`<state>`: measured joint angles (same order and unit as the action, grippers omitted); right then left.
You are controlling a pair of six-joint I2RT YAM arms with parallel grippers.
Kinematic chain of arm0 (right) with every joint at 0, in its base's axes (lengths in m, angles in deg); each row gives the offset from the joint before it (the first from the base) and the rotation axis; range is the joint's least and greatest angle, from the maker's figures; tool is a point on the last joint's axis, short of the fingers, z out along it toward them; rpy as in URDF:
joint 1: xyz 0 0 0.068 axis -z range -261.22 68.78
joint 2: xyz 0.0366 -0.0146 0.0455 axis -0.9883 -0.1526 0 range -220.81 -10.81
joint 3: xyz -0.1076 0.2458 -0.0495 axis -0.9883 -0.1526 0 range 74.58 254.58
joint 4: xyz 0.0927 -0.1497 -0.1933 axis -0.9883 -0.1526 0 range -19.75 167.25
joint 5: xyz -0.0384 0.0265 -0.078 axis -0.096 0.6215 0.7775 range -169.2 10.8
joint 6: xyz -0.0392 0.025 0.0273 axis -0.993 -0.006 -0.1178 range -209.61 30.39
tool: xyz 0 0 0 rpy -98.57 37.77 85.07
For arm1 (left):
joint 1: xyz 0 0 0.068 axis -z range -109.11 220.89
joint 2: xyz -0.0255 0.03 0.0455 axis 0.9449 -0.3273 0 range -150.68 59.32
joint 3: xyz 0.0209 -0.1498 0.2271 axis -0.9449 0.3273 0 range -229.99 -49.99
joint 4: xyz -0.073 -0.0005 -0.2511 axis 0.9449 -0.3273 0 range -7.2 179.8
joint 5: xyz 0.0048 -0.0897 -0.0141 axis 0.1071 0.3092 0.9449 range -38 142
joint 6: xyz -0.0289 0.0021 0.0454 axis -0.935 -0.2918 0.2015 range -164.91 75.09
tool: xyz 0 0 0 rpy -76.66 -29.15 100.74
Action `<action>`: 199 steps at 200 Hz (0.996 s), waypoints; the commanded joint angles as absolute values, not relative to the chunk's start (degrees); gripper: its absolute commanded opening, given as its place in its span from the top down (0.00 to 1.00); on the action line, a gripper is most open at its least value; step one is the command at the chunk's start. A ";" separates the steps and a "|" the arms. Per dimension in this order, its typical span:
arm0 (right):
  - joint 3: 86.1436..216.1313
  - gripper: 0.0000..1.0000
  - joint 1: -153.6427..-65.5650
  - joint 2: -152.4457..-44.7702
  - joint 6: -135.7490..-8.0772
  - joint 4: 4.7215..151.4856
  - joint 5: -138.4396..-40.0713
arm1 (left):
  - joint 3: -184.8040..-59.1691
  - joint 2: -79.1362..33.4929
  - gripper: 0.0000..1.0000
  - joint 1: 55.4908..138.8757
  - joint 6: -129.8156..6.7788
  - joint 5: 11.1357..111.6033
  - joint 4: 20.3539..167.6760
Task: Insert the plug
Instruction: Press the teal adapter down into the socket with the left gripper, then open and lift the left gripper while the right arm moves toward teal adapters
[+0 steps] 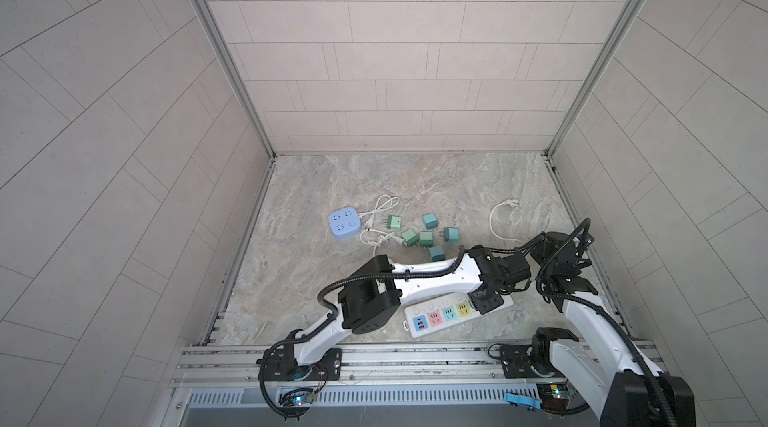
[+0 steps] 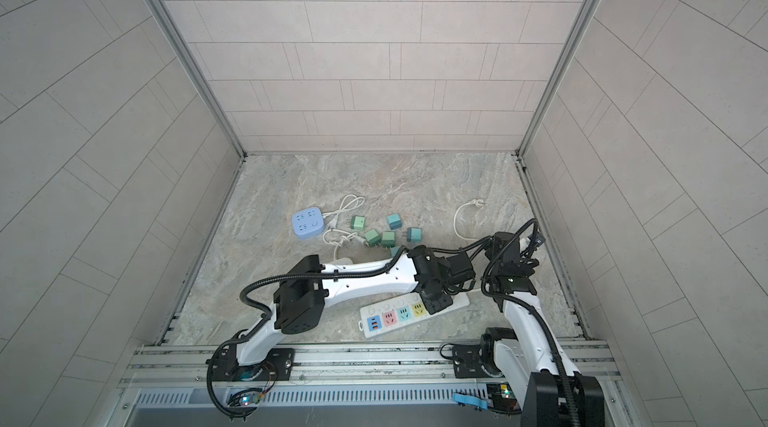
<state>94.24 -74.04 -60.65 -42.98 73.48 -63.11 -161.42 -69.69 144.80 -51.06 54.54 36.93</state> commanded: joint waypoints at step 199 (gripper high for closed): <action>92.66 0.00 -73.79 -57.33 -41.71 70.92 -61.07 | -152.51 -55.38 0.38 142.49 -48.03 54.77 43.61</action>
